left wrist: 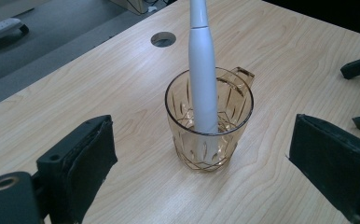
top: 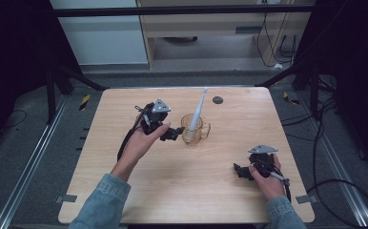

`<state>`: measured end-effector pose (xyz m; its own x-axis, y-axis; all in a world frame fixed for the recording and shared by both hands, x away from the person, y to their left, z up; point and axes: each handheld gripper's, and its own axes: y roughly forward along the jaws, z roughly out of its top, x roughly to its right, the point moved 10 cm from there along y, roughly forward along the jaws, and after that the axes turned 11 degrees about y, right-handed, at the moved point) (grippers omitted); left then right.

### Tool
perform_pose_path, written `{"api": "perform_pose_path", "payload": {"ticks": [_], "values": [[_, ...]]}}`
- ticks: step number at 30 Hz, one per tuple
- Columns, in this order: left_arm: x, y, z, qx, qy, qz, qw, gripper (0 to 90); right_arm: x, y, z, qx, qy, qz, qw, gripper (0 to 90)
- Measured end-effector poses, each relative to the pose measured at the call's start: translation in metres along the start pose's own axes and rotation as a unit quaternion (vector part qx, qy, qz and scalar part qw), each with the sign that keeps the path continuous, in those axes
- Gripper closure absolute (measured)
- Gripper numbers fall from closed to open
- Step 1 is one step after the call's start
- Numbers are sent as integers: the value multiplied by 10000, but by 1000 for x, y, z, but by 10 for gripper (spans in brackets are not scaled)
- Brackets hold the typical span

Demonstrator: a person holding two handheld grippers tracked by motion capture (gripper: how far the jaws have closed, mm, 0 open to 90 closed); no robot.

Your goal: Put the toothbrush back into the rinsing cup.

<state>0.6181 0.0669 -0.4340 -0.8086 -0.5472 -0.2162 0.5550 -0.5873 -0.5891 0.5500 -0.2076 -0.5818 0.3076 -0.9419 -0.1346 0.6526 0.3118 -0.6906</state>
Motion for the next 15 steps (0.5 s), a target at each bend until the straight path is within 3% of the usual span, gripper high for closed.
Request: {"api": "perform_pose_path", "payload": {"ticks": [15], "values": [[-14, -2, -26, -249, -112, 149, 9995, 65, 0, 0, 0, 1, -2, 1, 10000, 4]]}}
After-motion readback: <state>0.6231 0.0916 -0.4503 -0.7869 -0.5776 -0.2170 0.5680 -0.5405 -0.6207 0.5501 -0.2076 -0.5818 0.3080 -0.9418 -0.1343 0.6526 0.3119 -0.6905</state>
